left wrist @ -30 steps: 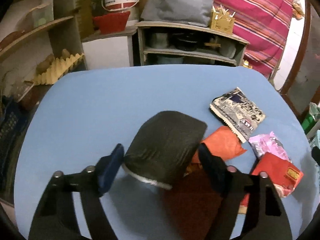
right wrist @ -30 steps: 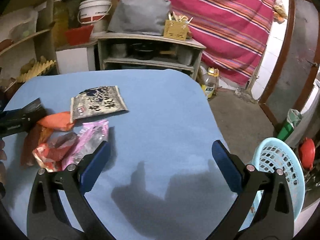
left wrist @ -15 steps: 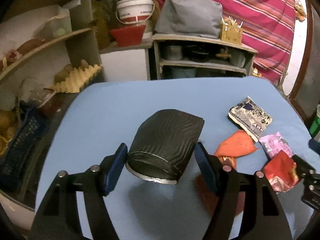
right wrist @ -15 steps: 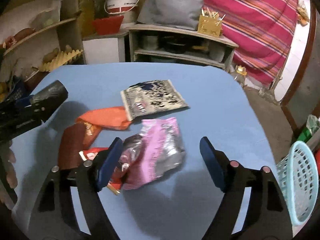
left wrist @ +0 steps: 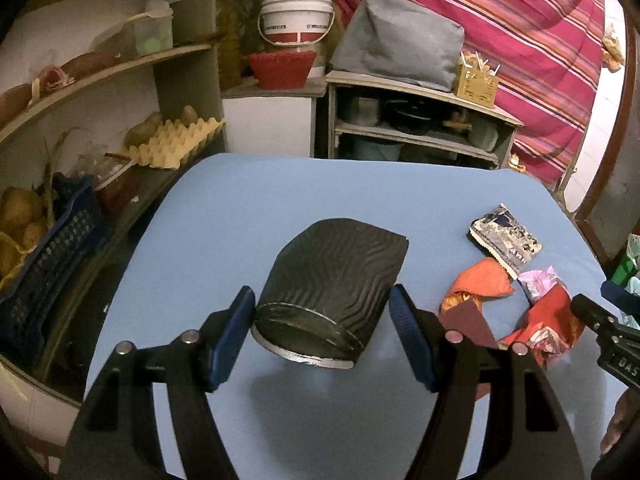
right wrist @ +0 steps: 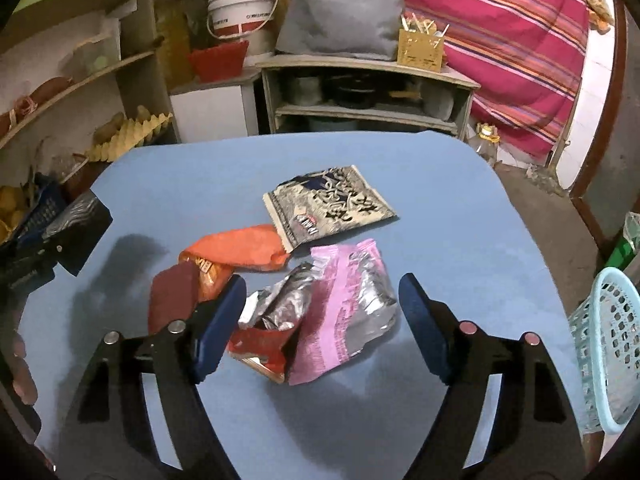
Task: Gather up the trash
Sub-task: 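Grasp the red-and-white snack bag with the right tool, then carry both items over the basket while the left tool opens, dropping the cylinder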
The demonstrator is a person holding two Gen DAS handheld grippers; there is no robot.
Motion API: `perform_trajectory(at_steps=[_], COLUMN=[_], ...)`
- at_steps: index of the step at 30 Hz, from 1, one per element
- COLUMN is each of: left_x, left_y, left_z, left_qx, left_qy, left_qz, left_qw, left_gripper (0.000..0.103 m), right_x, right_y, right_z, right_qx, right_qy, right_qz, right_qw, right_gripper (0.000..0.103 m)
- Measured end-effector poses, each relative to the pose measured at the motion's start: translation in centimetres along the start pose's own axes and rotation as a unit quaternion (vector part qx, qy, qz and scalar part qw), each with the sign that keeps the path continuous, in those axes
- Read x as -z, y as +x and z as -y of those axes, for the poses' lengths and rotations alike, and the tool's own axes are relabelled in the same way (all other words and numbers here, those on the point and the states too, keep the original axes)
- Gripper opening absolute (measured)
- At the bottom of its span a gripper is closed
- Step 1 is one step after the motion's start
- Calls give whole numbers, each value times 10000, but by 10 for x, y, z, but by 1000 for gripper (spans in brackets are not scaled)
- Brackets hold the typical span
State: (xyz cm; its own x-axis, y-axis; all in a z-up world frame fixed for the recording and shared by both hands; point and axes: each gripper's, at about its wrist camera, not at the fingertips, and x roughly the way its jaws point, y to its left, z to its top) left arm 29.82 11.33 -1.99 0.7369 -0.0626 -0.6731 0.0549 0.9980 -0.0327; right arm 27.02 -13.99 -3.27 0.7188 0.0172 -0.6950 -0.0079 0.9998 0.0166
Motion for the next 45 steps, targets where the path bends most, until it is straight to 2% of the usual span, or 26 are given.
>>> perform_trajectory(at_steps=[7, 10, 14, 16, 18, 19, 21, 25, 27, 32, 37, 45], left_x=[3, 2, 2, 3, 4, 5, 7, 8, 8, 5, 1, -8], left_y=[-11, -14, -16, -19, -21, -21, -23, -24, -25, -30, -43, -58], left_z=[2, -3, -9, -8, -10, -10, -10, -10, -10, -1, 26, 82], left_qx=[-91, -74, 49, 19, 8, 15, -9, -32, -37, 4, -1, 29], left_qy=[170, 86, -85, -44, -8, 10, 38, 66, 76, 70, 228, 465], left_qz=[104, 134, 110, 123, 137, 132, 135, 125, 147, 219, 388, 654], left_qw=[9998, 9998, 9999, 9999, 9999, 9999, 9999, 9999, 9999, 9997, 9990, 9968], left_gripper=[68, 68, 68, 68, 68, 68, 68, 68, 68, 68, 68, 68], right_x=[-9, -11, -6, -4, -2, -1, 2, 3, 2, -5, -14, -12], right_y=[-10, -18, -8, 1, 11, 15, 22, 27, 22, -3, -34, -57], right_z=[20, 21, 7, 3, -1, -3, -6, -8, -8, 1, 22, 75], right_qx=[191, 165, 43, -6, -124, -173, -259, -405, -520, -706, -668, -169], right_qy=[228, 272, 207, 225, 244, 254, 287, 302, 229, 190, 196, 276], right_qz=[198, 286, 84, -86, -290, -383, -520, -509, -435, -87, 378, 688], right_qw=[9994, 9991, 9997, 9997, 9992, 9988, 9979, 9974, 9974, 9973, 9969, 9971], right_gripper=[78, 78, 78, 69, 54, 50, 37, 29, 19, 18, 18, 18])
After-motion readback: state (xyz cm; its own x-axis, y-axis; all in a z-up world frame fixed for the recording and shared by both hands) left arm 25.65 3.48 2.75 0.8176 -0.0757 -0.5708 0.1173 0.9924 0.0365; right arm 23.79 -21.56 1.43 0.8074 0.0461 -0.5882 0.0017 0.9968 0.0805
